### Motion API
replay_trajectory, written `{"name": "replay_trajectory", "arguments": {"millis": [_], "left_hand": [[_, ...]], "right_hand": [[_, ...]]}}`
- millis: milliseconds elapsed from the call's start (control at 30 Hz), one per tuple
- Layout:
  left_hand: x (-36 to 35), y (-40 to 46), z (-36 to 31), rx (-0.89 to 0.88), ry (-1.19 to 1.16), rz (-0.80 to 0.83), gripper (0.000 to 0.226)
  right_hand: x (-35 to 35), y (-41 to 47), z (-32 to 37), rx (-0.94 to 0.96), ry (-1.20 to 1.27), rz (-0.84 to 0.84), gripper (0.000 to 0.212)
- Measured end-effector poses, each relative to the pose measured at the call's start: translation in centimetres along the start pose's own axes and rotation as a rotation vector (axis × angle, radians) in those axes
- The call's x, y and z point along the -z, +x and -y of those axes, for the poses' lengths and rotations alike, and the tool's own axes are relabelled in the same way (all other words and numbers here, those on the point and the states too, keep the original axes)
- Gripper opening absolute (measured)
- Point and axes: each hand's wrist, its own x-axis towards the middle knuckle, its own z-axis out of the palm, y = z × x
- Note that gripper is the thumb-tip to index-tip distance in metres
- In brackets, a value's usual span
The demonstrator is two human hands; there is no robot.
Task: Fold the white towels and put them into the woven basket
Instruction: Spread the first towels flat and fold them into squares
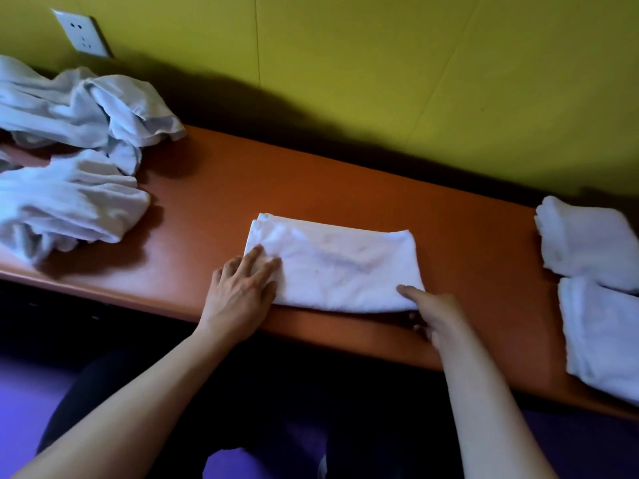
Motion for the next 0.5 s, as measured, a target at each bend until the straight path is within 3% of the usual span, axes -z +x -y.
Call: {"name": "replay_trajectory", "arguments": {"millis": [100, 200, 367, 500], "left_hand": [[0.3, 0.0, -0.2, -0.012, -0.02, -0.001, 0.058], [0.2, 0.1, -0.1, -0.033, -0.051, -0.043, 0.046], [0.7, 0.2, 0.3, 0.077, -0.38, -0.114, 0.044], [1.4, 0.7, 1.6, 0.194, -0.728, -0.158, 0.03]], "right_hand": [[0.0, -1.3, 1.3, -0.014, 0.171, 0.095, 0.016], [-1.2, -2.9, 2.6, 0.174, 0.244, 0.019, 0.011], [-6.1, -6.5, 5.4, 0.557, 0.065, -0.118, 0.006], [-11.7, -9.1, 6.5, 0.763, -0.09, -0.134, 0.023]]}}
